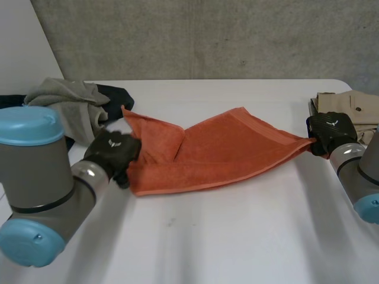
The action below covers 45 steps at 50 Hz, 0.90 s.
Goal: Fold the laundry.
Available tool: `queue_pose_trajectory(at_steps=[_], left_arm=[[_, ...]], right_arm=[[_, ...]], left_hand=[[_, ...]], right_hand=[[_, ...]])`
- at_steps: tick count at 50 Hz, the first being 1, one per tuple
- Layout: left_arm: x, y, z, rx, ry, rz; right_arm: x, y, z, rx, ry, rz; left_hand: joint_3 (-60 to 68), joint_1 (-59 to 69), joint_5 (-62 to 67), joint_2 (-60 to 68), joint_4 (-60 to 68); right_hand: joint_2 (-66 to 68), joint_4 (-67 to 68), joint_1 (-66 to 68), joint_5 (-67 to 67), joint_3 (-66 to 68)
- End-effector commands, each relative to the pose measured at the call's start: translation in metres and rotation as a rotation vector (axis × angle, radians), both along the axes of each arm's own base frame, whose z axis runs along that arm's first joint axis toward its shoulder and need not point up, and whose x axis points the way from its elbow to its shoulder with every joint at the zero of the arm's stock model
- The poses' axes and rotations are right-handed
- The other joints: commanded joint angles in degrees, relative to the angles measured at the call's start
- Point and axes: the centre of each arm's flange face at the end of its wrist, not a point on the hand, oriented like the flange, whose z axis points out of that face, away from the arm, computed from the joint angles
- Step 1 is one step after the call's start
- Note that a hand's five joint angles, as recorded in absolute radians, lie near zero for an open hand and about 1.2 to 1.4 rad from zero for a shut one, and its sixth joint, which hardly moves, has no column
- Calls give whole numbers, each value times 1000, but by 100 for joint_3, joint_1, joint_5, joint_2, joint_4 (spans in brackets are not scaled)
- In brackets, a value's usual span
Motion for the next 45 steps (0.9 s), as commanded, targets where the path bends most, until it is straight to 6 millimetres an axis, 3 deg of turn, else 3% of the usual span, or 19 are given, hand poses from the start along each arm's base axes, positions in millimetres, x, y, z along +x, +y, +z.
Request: queue_pose_trajectory(at_steps=[1,5,17,20,27,32,36,40,41,44,45], left_arm=[[13,-4,-29,142,-9,-36],[5,-12,-36,146,6,-98],[-15,-39,-66,120,-96,-55],[-20,-42,-68,108,-101,-53],[-29,-56,-56,40,-45,-50],[-31,-64,-45,13,4,-19],[-26,-67,-21,-29,41,23],[-17,-66,22,-110,104,44],[-12,-62,41,-140,127,45],[-5,-53,73,-191,155,37],[1,-45,95,-229,174,28]], right_arm=[[7,5,0,2,-1,22],[10,9,-1,13,1,31],[9,16,1,16,-2,35],[8,16,1,16,-2,34],[7,16,1,16,-1,29],[5,16,4,12,-1,21],[2,14,13,-10,-4,12],[-3,12,36,-48,-16,-1],[-7,13,49,-53,-13,-8],[-12,17,77,-67,-8,-10],[-15,23,98,-71,0,-3]], left_hand=[[569,468,578,549,553],[-962,-1062,-953,-982,-978],[-544,-644,-535,-564,-560],[162,61,170,142,146],[4061,3960,4070,4041,4045],[4182,4081,4190,4162,4166],[4182,4081,4190,4162,4166],[4182,4081,4190,4162,4166],[4182,4081,4190,4162,4166],[4182,4081,4190,4162,4166],[4182,4081,4190,4162,4166]], right_hand=[[1247,1127,1484,1261,1178],[1247,1127,1484,1261,1178],[1247,1127,1484,1261,1178],[1247,1127,1484,1261,1178],[1247,1127,1484,1261,1178],[1247,1127,1484,1261,1178],[1247,1127,1484,1261,1178],[1247,1127,1484,1261,1178],[1247,1127,1484,1261,1178],[1247,1127,1484,1261,1178],[1247,1127,1484,1261,1178]])
